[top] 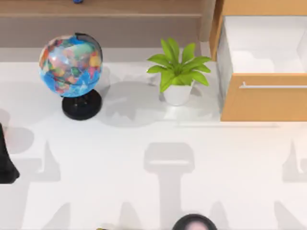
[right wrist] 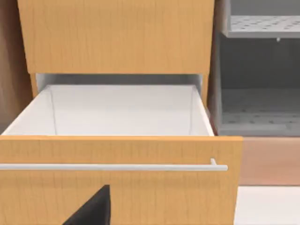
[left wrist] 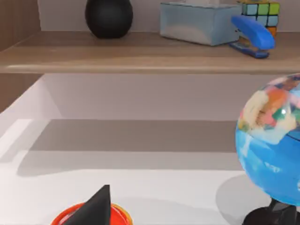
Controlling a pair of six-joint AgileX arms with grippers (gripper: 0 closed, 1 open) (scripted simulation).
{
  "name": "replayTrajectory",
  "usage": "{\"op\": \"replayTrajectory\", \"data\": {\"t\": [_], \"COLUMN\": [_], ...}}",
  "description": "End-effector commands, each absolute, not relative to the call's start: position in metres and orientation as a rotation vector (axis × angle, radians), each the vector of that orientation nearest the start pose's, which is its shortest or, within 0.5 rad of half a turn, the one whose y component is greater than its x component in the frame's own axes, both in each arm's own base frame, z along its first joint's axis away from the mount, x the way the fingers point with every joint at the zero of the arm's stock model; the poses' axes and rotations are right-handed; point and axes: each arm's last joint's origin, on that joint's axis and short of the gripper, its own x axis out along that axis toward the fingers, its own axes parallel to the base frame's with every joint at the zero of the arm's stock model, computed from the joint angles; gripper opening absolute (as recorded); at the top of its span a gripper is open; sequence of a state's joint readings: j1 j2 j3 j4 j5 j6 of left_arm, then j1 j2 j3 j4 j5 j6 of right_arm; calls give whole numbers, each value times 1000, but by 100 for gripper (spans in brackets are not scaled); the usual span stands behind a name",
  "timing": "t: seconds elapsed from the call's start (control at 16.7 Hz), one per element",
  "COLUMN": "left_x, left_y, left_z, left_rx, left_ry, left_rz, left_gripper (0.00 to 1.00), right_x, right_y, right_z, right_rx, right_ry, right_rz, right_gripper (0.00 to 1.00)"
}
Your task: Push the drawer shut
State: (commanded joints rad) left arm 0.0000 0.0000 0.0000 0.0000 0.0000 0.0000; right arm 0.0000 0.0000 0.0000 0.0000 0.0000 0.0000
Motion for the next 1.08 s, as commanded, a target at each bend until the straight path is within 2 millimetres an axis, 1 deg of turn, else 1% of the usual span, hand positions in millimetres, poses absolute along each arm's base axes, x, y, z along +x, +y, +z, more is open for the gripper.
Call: {"op": "replayTrajectory", "data": {"t": [0.18, 0.36, 0.54, 0.66, 0.84, 1.08], "left_x": [106, 106, 106, 106, 106, 106], "left_y": [-1, -1, -1, -1, -1, -1], "left_z": [160, 160, 160, 160, 160, 160], "left_rx": [0, 0, 0, 0, 0, 0], "left_ry": [0, 0, 0, 0, 0, 0], "left_rz": [0, 0, 0, 0, 0, 0], "left_gripper": [100, 100, 100, 100, 100, 100], "right_x": [106, 109, 121, 135, 158, 182], "right_y": [-2, -8, -19, -31, -57, -94], "right_z": [164, 183, 206, 220, 236, 245], "right_rx": [0, -4, -10, -9, -4, 3], "right_ry": [-9, -40, -43, -28, -9, 4], "right_rz": [1, 1, 0, -1, -2, -1], "right_gripper": [100, 100, 100, 100, 100, 100]}}
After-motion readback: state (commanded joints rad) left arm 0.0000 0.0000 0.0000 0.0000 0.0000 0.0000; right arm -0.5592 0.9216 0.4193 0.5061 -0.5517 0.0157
